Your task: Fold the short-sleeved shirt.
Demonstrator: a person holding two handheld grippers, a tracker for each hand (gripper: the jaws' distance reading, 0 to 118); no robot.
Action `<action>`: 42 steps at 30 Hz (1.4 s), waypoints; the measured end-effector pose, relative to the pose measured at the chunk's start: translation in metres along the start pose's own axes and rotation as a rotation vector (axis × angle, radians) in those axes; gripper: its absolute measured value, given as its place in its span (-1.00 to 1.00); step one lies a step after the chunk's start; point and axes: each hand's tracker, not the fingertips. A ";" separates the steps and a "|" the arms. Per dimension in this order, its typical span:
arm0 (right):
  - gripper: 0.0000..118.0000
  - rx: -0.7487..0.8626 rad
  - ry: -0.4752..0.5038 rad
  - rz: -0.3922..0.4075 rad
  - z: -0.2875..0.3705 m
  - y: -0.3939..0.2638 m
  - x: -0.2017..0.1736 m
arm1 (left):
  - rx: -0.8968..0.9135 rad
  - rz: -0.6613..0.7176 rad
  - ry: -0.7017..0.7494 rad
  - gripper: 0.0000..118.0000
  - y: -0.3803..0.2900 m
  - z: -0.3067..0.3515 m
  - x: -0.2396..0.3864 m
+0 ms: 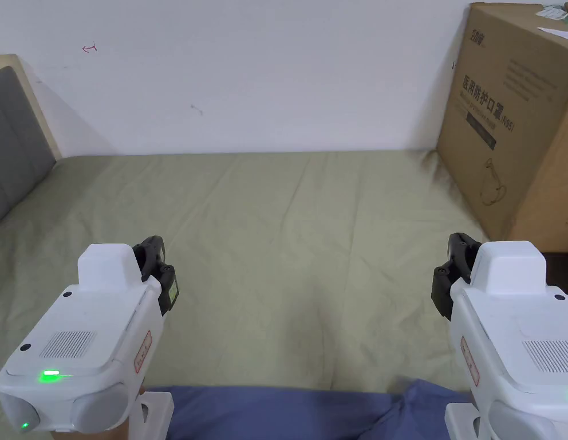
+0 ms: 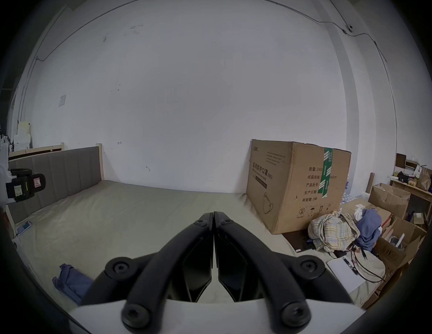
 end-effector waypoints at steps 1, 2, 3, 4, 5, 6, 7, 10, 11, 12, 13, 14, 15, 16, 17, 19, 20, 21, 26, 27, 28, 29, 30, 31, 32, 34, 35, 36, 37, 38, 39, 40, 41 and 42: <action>-1.00 -0.001 0.004 -0.002 0.000 0.000 0.000 | -0.003 0.002 0.003 -1.00 0.000 -0.001 -0.001; -1.00 -0.005 0.009 -0.007 0.000 0.000 0.000 | -0.021 0.005 -0.010 -1.00 -0.001 -0.002 -0.004; -1.00 -0.008 0.012 -0.008 -0.002 0.000 0.000 | -0.045 0.008 -0.020 -1.00 -0.002 -0.004 -0.006; -1.00 -0.011 0.013 -0.007 -0.003 -0.001 -0.001 | -0.070 0.016 -0.022 -1.00 -0.003 -0.007 -0.010; -1.00 -0.013 0.014 -0.005 -0.004 -0.002 -0.002 | -0.102 0.035 -0.040 -1.00 -0.005 -0.009 -0.015; -1.00 -0.018 0.015 0.000 -0.005 -0.002 -0.003 | -0.131 0.068 -0.068 -1.00 -0.008 -0.012 -0.023; -1.00 -0.022 0.017 0.004 -0.007 -0.002 -0.004 | -0.168 0.112 -0.096 -1.00 -0.011 -0.015 -0.032; -1.00 -0.031 0.026 0.005 -0.010 -0.003 -0.008 | -0.261 0.287 -0.186 -1.00 -0.024 -0.024 -0.071; -1.00 -0.033 0.028 0.006 -0.009 0.000 -0.013 | -0.280 0.362 -0.224 -1.00 -0.031 -0.027 -0.086; -1.00 -0.035 0.029 0.010 -0.010 0.001 -0.015 | -0.327 0.445 -0.251 -1.00 -0.038 -0.032 -0.104; -1.00 -0.038 0.030 0.018 -0.011 0.001 -0.018 | -0.361 0.511 -0.269 -1.00 -0.046 -0.035 -0.121; -1.00 -0.042 0.032 0.023 -0.012 0.001 -0.020 | -0.402 0.561 -0.294 -1.00 -0.055 -0.040 -0.137; -1.00 -0.044 0.035 0.025 -0.012 0.002 -0.022 | -0.445 0.596 -0.308 -1.00 -0.065 -0.044 -0.153; -1.00 -0.049 0.041 0.026 -0.014 0.003 -0.023 | -0.489 0.630 -0.295 -1.00 -0.077 -0.047 -0.169; -1.00 -0.053 0.047 0.026 -0.015 0.002 -0.024 | -0.541 0.660 -0.307 -1.00 -0.087 -0.049 -0.182; -1.00 -0.059 0.048 0.031 -0.019 0.002 -0.028 | -0.581 0.677 -0.269 -1.00 -0.109 -0.050 -0.207; -1.00 -0.066 0.050 0.031 -0.020 0.001 -0.029 | -0.623 0.676 -0.277 -1.00 -0.118 -0.052 -0.217; -1.00 -0.072 0.051 0.032 -0.022 0.000 -0.031 | -0.653 0.666 -0.266 -1.00 -0.128 -0.053 -0.227; -1.00 -0.109 0.046 0.039 -0.034 -0.011 -0.040 | -0.829 0.711 -0.280 -0.66 -0.170 -0.056 -0.244; -1.00 -0.114 0.048 0.038 -0.035 -0.012 -0.043 | -0.859 0.723 -0.282 -0.38 -0.178 -0.058 -0.247; -0.99 -0.122 0.052 0.037 -0.035 -0.013 -0.044 | -0.882 0.724 -0.276 0.04 -0.184 -0.059 -0.248; -0.99 -0.127 0.056 0.036 -0.036 -0.014 -0.046 | -0.881 0.711 -0.270 0.29 -0.186 -0.057 -0.244; -0.99 -0.131 0.059 0.038 -0.036 -0.015 -0.048 | -0.879 0.700 -0.270 0.47 -0.191 -0.056 -0.241; -0.99 -0.135 0.060 0.046 -0.039 -0.018 -0.046 | -0.871 0.684 -0.268 0.60 -0.195 -0.056 -0.239; -0.99 -0.137 0.059 0.051 -0.039 -0.019 -0.046 | -0.867 0.669 -0.268 0.61 -0.197 -0.057 -0.237; -0.99 -0.142 0.057 0.054 -0.040 -0.021 -0.047 | -0.873 0.669 -0.288 0.60 -0.203 -0.059 -0.235; -0.99 -0.146 0.056 0.052 -0.040 -0.021 -0.047 | -0.890 0.699 -0.310 0.59 -0.207 -0.062 -0.234; -0.99 -0.150 0.055 0.049 -0.040 -0.022 -0.047 | -0.909 0.718 -0.322 0.58 -0.211 -0.065 -0.233; -0.99 -0.154 0.053 0.047 -0.040 -0.023 -0.046 | -0.924 0.721 -0.329 0.52 -0.211 -0.065 -0.229; -0.99 -0.156 0.050 0.049 -0.040 -0.023 -0.046 | -0.923 0.718 -0.330 0.43 -0.214 -0.066 -0.225; -0.99 -0.160 0.047 0.052 -0.041 -0.026 -0.042 | -0.929 0.709 -0.334 0.35 -0.216 -0.068 -0.221; -0.99 -0.164 0.043 0.054 -0.041 -0.027 -0.040 | -0.933 0.697 -0.335 0.19 -0.219 -0.069 -0.218; -0.99 -0.167 0.040 0.057 -0.042 -0.027 -0.038 | -0.945 0.687 -0.336 0.04 -0.222 -0.072 -0.217; -0.99 -0.169 0.037 0.058 -0.042 -0.028 -0.037 | -0.972 0.686 -0.338 -0.12 -0.225 -0.073 -0.214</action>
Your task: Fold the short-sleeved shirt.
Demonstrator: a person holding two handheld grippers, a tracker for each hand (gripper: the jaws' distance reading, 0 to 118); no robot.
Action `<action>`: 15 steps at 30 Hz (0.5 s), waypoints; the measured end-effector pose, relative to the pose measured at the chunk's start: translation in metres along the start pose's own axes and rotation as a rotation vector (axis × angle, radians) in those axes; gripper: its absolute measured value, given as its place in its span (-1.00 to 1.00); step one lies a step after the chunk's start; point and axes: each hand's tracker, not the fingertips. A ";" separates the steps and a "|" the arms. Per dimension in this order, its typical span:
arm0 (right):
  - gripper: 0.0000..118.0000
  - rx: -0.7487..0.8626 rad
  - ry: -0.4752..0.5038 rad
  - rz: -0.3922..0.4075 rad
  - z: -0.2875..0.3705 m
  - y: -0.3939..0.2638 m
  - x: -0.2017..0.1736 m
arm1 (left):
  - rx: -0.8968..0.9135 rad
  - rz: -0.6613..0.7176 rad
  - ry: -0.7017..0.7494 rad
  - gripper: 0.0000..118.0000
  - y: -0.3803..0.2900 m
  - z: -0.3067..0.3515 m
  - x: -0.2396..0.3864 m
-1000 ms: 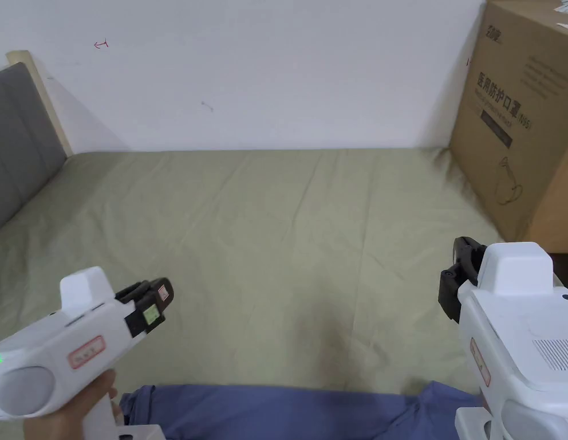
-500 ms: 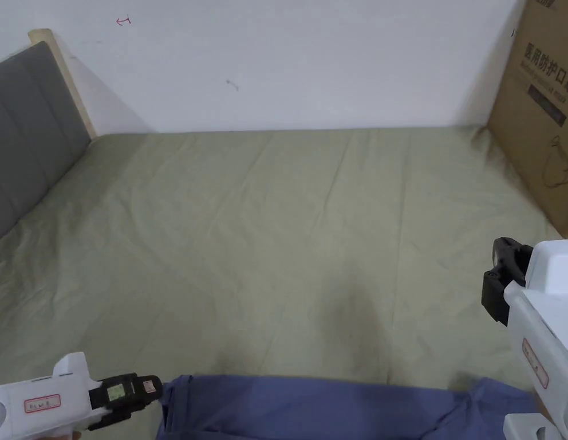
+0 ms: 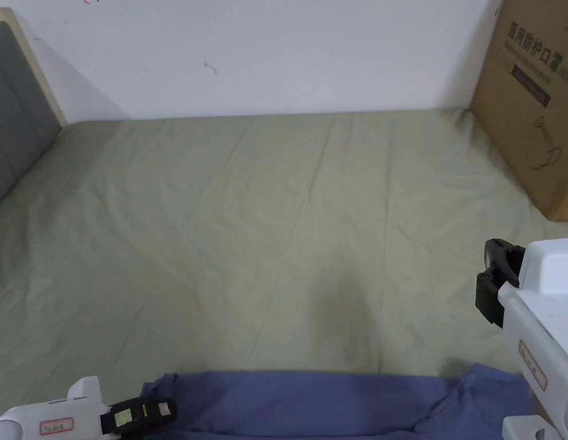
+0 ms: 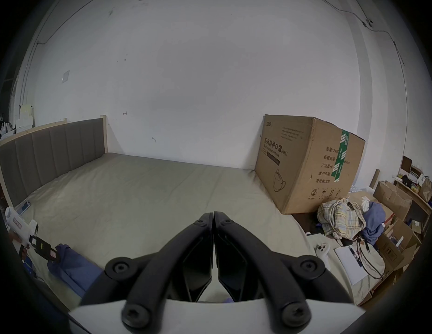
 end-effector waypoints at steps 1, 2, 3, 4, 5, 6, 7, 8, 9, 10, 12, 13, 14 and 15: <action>-0.99 -0.002 -0.003 0.000 -0.001 -0.002 0.003 | -0.028 0.012 -0.001 -0.31 -0.001 -0.006 0.000; -0.99 -0.005 -0.007 0.001 -0.001 -0.002 0.004 | -0.049 0.000 0.006 -0.47 -0.003 -0.010 0.002; -0.99 -0.008 -0.011 0.001 -0.001 -0.003 0.006 | -0.045 -0.030 0.005 -0.59 0.003 -0.017 -0.016; -0.99 -0.010 -0.011 -0.001 -0.001 -0.003 0.008 | -0.051 -0.046 0.022 -0.65 0.003 -0.021 -0.014; -0.99 -0.011 -0.012 -0.002 -0.001 -0.003 0.009 | -0.048 -0.046 0.027 -0.71 0.002 -0.024 -0.014; -0.99 -0.012 -0.015 -0.002 0.000 -0.003 0.010 | -0.046 -0.039 0.026 -0.71 0.002 -0.024 -0.012; -0.99 -0.012 -0.017 -0.001 0.000 -0.003 0.012 | -0.042 -0.033 0.027 -0.73 0.004 -0.024 -0.017; -0.99 -0.012 -0.018 0.000 0.000 -0.002 0.013 | -0.029 -0.045 0.026 -0.78 0.003 -0.021 -0.015; -0.99 -0.010 -0.019 0.000 0.000 -0.002 0.014 | -0.018 -0.072 0.040 -0.81 0.003 -0.019 -0.010; -0.99 -0.008 -0.019 -0.001 0.001 -0.002 0.014 | -0.012 -0.114 0.064 -0.83 0.002 -0.017 -0.005; -0.99 -0.006 -0.017 -0.003 0.001 -0.001 0.016 | -0.002 -0.142 0.090 -0.84 0.004 -0.009 0.002; -0.99 -0.005 -0.016 -0.004 0.001 -0.001 0.016 | 0.010 -0.155 0.089 -0.85 0.004 -0.004 0.006; -0.99 -0.003 -0.015 -0.004 0.001 -0.001 0.016 | 0.019 -0.164 0.090 -0.86 0.005 0.000 0.008; -0.99 -0.002 -0.013 -0.005 0.001 -0.001 0.016 | 0.027 -0.156 0.099 -0.86 0.006 0.005 0.014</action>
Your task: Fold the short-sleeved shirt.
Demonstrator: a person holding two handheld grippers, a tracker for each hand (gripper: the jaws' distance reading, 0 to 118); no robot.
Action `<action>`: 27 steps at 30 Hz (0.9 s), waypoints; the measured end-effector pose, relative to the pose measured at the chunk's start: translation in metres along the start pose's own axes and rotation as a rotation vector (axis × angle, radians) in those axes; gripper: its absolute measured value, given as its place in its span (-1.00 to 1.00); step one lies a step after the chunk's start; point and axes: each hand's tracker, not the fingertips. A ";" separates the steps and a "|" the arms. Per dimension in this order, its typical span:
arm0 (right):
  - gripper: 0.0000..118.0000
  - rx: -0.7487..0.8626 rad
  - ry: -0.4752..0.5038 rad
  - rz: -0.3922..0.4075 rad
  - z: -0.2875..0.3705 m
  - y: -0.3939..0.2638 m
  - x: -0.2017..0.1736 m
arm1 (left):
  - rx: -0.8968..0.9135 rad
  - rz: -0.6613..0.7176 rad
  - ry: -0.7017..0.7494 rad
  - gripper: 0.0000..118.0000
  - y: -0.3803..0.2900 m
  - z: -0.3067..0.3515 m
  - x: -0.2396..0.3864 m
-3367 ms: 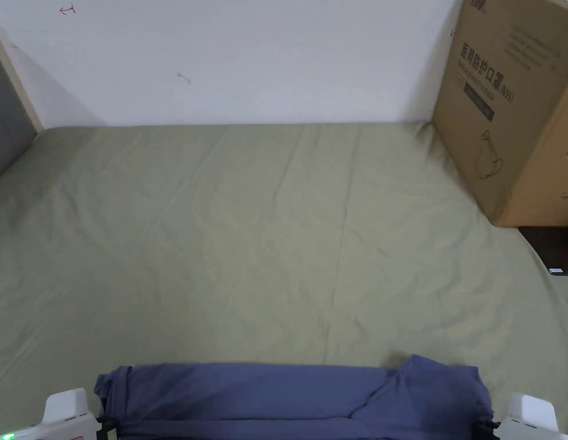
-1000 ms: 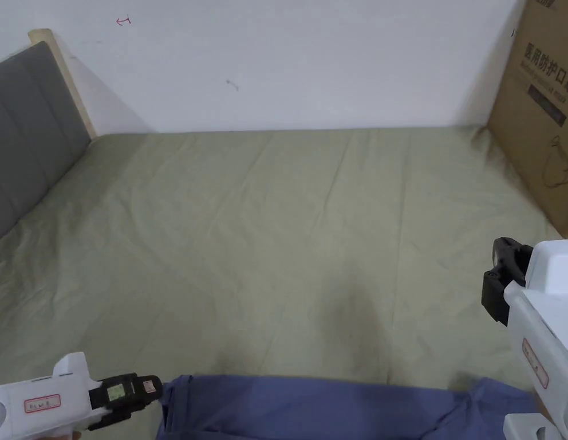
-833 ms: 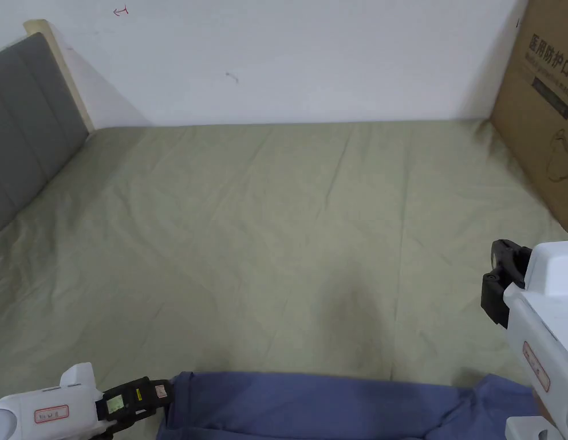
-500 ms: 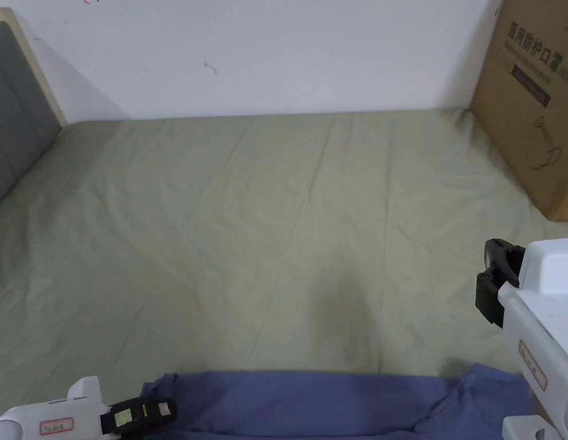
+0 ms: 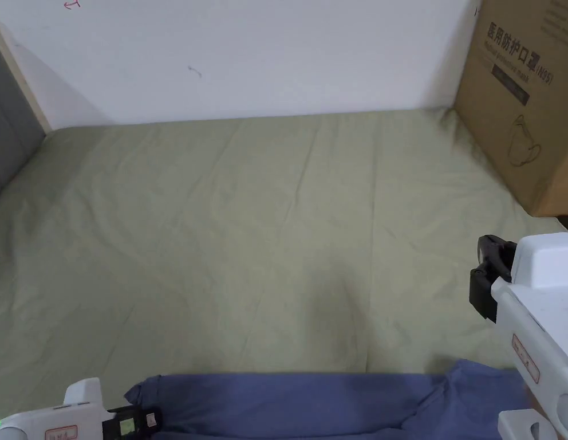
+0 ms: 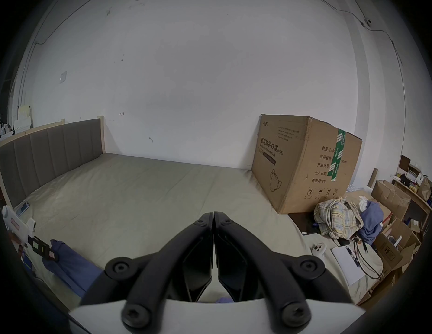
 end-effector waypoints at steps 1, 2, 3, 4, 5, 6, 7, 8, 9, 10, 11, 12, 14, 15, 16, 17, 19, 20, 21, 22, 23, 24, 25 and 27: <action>-0.99 0.001 0.002 -0.001 0.000 0.000 0.000 | 0.005 0.004 0.000 -0.87 0.002 0.006 0.001; -0.99 0.003 0.004 -0.003 0.001 0.001 0.000 | 0.014 0.004 -0.008 -0.87 0.004 0.011 0.002; -0.99 0.005 0.008 -0.005 0.001 0.001 0.000 | 0.018 0.008 -0.013 -0.87 0.006 0.017 0.003; -0.99 0.005 0.010 -0.006 0.001 0.001 0.000 | 0.020 0.005 -0.012 -0.88 0.008 0.023 0.007; -0.99 0.007 0.011 -0.008 0.001 0.001 0.000 | 0.032 -0.010 -0.007 -0.88 0.009 0.030 0.008; -0.99 0.010 0.012 -0.011 0.002 0.002 0.000 | 0.039 -0.025 0.007 -0.88 0.011 0.036 0.008; -0.99 0.012 0.014 -0.013 0.002 0.002 0.000 | 0.045 -0.027 0.019 -0.88 0.012 0.042 0.005; -0.99 0.014 0.016 -0.016 0.002 0.003 0.000 | 0.055 -0.017 0.041 -0.88 0.015 0.051 0.006; -0.99 0.016 0.020 -0.021 0.002 0.003 0.001 | 0.060 -0.010 0.062 -0.88 0.017 0.058 0.002; -0.99 0.019 0.022 -0.025 0.003 0.004 0.000 | 0.074 0.008 0.089 -0.88 0.018 0.066 -0.003; -0.99 0.022 0.024 -0.027 0.003 0.004 0.000 | 0.076 0.011 0.103 -0.88 0.019 0.072 -0.008; -0.99 0.027 0.026 -0.030 0.004 0.004 0.000 | 0.074 0.012 0.132 -0.88 0.017 0.080 -0.002; -0.99 0.029 0.033 -0.034 0.005 0.004 0.000 | 0.067 -0.007 0.171 -0.88 0.015 0.086 0.003; -0.99 0.031 0.037 -0.037 0.005 0.004 0.001 | 0.060 -0.019 0.187 -0.88 0.014 0.087 0.007; -0.99 0.033 0.040 -0.038 0.006 0.004 0.001 | 0.051 -0.032 0.210 -0.88 0.013 0.087 0.022; -0.99 0.032 0.043 -0.038 0.007 0.004 0.002 | 0.057 -0.052 0.226 -0.88 0.011 0.086 0.032; -0.99 0.035 0.049 -0.042 0.009 0.004 0.003 | 0.050 -0.082 0.277 -0.88 0.011 0.081 0.059; -0.99 0.035 0.051 -0.043 0.010 0.004 0.004 | 0.058 -0.093 0.272 -0.88 0.011 0.079 0.073; -0.99 0.034 0.058 -0.042 0.011 0.004 0.006 | 0.061 -0.095 0.258 -0.88 0.010 0.078 0.086; -0.99 0.034 0.062 -0.041 0.013 0.004 0.007 | 0.058 -0.106 0.247 -0.88 0.010 0.075 0.101; -0.99 0.036 0.064 -0.040 0.015 0.004 0.008 | 0.057 -0.113 0.232 -0.88 0.010 0.072 0.114; -0.99 0.039 0.066 -0.036 0.017 0.004 0.010 | 0.046 -0.121 0.205 -0.88 0.013 0.066 0.113; -0.99 0.040 0.064 -0.033 0.019 0.004 0.012 | 0.040 -0.129 0.190 -0.88 0.012 0.061 0.126; -0.99 0.044 0.062 -0.034 0.022 0.004 0.016 | 0.019 -0.150 0.148 -0.88 0.011 0.048 0.152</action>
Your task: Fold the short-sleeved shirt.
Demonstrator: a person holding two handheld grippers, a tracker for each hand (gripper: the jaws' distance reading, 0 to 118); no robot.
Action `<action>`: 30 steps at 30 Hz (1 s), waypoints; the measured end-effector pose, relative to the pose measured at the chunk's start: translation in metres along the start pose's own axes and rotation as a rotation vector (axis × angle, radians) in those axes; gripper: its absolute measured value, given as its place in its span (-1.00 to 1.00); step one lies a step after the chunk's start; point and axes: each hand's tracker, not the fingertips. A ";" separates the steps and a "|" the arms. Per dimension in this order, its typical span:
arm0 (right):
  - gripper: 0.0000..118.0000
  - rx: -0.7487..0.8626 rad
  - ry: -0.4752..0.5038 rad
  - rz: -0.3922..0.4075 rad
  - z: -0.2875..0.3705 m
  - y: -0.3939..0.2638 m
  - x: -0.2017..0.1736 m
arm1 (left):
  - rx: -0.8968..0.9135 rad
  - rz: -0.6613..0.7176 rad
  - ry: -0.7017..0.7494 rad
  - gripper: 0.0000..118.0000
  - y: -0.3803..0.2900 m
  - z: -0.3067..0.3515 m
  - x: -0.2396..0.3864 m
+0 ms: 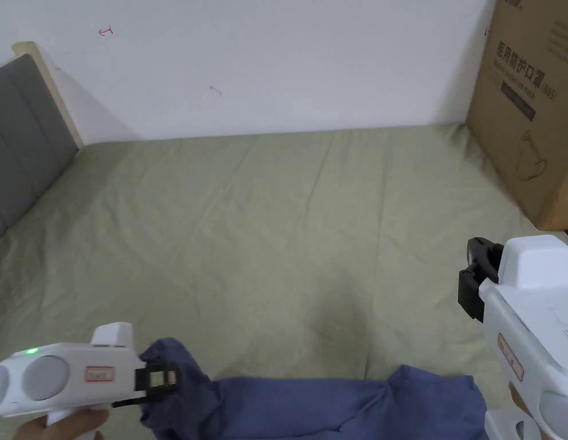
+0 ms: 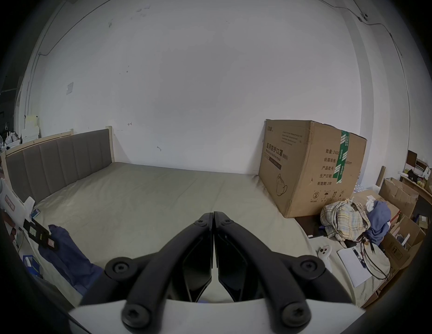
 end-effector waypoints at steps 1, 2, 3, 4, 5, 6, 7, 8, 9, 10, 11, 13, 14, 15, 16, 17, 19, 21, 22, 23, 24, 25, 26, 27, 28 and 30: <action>-0.99 0.001 -0.003 -0.004 0.002 0.000 0.002 | -0.021 -0.017 -0.021 -0.88 0.003 -0.007 0.012; -0.99 0.002 -0.005 -0.008 0.003 0.000 0.005 | -0.035 -0.033 -0.037 -0.88 0.003 -0.014 0.024; -0.99 0.002 -0.006 -0.013 0.004 0.000 0.007 | -0.052 -0.054 -0.050 -0.88 0.003 -0.022 0.037; -0.99 0.004 -0.011 -0.017 0.006 0.000 0.010 | -0.070 -0.068 -0.062 -0.88 0.003 -0.032 0.050; -0.99 0.004 -0.016 -0.019 0.007 -0.001 0.012 | -0.089 -0.092 -0.067 -0.88 0.002 -0.043 0.061; -0.99 0.005 -0.020 -0.021 0.009 -0.001 0.015 | -0.104 -0.101 -0.062 -0.88 0.001 -0.055 0.071; -0.99 0.005 -0.025 -0.024 0.010 -0.002 0.017 | -0.123 -0.099 -0.060 -0.87 0.000 -0.069 0.080; -0.99 0.005 -0.029 -0.027 0.011 -0.002 0.019 | -0.152 -0.105 -0.066 -0.88 -0.001 -0.080 0.087; -0.99 0.003 -0.032 -0.029 0.012 -0.003 0.022 | -0.172 -0.107 -0.070 -0.88 -0.004 -0.095 0.094; -0.99 0.002 -0.035 -0.031 0.013 -0.004 0.024 | -0.195 -0.113 -0.059 -0.88 -0.007 -0.110 0.100; -0.99 0.001 -0.038 -0.032 0.014 -0.005 0.025 | -0.214 -0.111 -0.042 -0.87 -0.009 -0.122 0.105; -0.99 -0.003 -0.045 -0.033 0.016 -0.007 0.028 | -0.242 -0.094 -0.030 -0.87 -0.016 -0.147 0.113; -0.99 -0.005 -0.047 -0.033 0.016 -0.008 0.029 | -0.250 -0.093 -0.021 -0.87 -0.020 -0.156 0.116; -0.99 -0.008 -0.049 -0.035 0.020 -0.005 0.026 | -0.267 -0.105 0.003 -0.87 -0.024 -0.166 0.119; -0.99 -0.009 -0.050 -0.038 0.021 -0.005 0.026 | -0.274 -0.110 0.025 -0.87 -0.027 -0.173 0.122; -0.99 -0.010 -0.052 -0.038 0.022 -0.006 0.026 | -0.281 -0.124 0.039 -0.85 -0.031 -0.181 0.124; -0.99 -0.014 -0.053 -0.035 0.023 -0.005 0.025 | -0.283 -0.140 0.051 -0.65 -0.034 -0.184 0.128; -0.99 -0.016 -0.052 -0.035 0.024 -0.005 0.024 | -0.268 -0.143 0.053 -0.27 -0.034 -0.178 0.131; -0.99 -0.016 -0.052 -0.036 0.024 -0.004 0.023 | -0.264 -0.141 0.025 0.10 -0.032 -0.175 0.132; -0.99 -0.015 -0.050 -0.038 0.024 -0.004 0.023 | -0.264 -0.138 -0.009 0.34 -0.031 -0.171 0.133; -0.99 -0.015 -0.048 -0.038 0.024 -0.003 0.022 | -0.256 -0.135 -0.015 0.41 -0.030 -0.165 0.136; -0.99 -0.014 -0.047 -0.038 0.025 -0.002 0.021 | -0.234 -0.131 -0.019 0.47 -0.029 -0.156 0.139; -0.99 -0.013 -0.047 -0.037 0.025 -0.001 0.020 | -0.198 -0.132 -0.034 0.56 -0.027 -0.146 0.141; -0.99 -0.010 -0.046 -0.037 0.026 0.001 0.020 | -0.146 -0.145 -0.064 0.59 -0.025 -0.132 0.142; -0.99 -0.008 -0.045 -0.038 0.027 0.003 0.019 | -0.093 -0.144 -0.094 0.59 -0.023 -0.117 0.141; -0.99 0.000 -0.044 -0.042 0.027 0.005 0.018 | -0.014 -0.126 -0.099 0.59 -0.017 -0.092 0.138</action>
